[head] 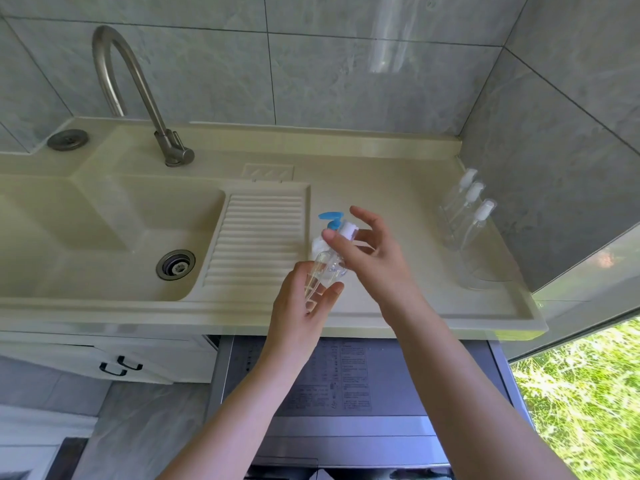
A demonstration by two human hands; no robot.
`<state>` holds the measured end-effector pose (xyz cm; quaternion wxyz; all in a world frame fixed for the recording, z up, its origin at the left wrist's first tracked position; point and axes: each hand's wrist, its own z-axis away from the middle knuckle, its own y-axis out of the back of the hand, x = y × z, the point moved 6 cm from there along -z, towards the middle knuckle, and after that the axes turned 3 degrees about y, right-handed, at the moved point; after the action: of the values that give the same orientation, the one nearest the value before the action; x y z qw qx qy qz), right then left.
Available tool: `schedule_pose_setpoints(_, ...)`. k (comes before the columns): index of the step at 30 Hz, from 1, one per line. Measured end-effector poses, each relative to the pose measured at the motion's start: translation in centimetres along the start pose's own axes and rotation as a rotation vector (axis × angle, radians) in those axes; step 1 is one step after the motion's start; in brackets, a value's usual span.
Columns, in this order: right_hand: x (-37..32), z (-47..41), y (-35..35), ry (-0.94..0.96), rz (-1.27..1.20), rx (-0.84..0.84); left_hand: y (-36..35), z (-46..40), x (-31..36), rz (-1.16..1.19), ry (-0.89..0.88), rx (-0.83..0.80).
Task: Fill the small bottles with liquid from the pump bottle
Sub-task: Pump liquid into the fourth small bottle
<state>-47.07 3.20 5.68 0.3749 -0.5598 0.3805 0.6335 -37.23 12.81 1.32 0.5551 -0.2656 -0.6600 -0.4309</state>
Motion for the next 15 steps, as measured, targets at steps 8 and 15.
schedule_pose_setpoints(8, -0.7, -0.6, 1.5, 0.065, -0.116, 0.046, 0.0, -0.3, -0.2, -0.017, 0.001, -0.008)
schedule_pose_setpoints(15, -1.3, -1.2, 6.3, 0.116, -0.258, 0.244, -0.2, -0.1, -0.2, -0.001, 0.003, -0.026)
